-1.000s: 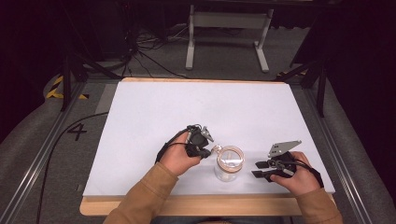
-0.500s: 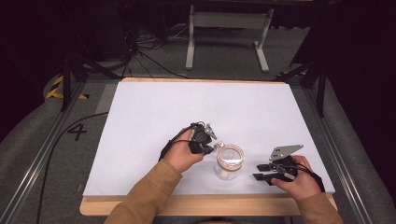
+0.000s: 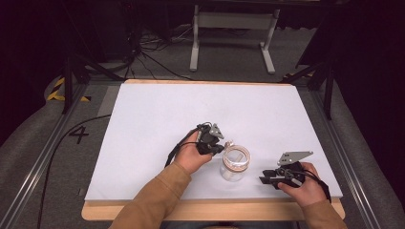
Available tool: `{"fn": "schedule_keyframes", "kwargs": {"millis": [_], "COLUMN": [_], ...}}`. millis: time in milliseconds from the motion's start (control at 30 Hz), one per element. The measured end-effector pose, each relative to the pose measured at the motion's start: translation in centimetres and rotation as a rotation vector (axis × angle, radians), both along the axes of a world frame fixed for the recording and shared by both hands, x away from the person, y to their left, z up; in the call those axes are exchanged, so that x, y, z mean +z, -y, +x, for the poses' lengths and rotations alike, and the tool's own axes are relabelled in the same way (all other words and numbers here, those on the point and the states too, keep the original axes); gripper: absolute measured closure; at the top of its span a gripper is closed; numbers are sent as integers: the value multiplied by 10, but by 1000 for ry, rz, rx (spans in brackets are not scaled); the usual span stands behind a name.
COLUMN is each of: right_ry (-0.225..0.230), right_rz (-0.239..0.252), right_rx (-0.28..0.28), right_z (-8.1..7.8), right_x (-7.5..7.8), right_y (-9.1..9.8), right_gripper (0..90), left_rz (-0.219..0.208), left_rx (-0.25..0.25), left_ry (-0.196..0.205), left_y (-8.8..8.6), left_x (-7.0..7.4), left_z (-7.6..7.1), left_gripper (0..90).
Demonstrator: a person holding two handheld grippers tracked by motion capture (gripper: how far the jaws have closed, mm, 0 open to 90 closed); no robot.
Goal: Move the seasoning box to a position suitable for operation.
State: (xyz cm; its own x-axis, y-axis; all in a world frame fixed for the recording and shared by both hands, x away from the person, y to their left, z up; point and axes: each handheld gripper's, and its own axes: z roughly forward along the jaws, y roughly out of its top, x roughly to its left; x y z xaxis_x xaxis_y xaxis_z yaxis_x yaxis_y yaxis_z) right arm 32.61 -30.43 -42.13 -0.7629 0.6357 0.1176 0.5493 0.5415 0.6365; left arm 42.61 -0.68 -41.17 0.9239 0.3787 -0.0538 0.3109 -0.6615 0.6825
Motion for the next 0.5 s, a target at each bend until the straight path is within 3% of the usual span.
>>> {"fn": "schedule_keyframes", "kwargs": {"millis": [233, 333, 500], "right_ry": [10, 25, 13], "right_rz": [6, 23, 31], "right_rx": [-2, -6, 8], "right_z": [1, 2, 6], "right_x": [1, 5, 5], "right_y": [-3, -6, -12], "right_gripper": [756, 821, 850], "left_rz": [-6, -1, -8], "left_rx": [32, 54, 85], "left_ry": [-46, -44, -50], "left_y": [-11, -21, -36], "left_x": [9, 18, 29], "left_z": [-2, -5, -9], "left_gripper": [872, 861, 859]}}
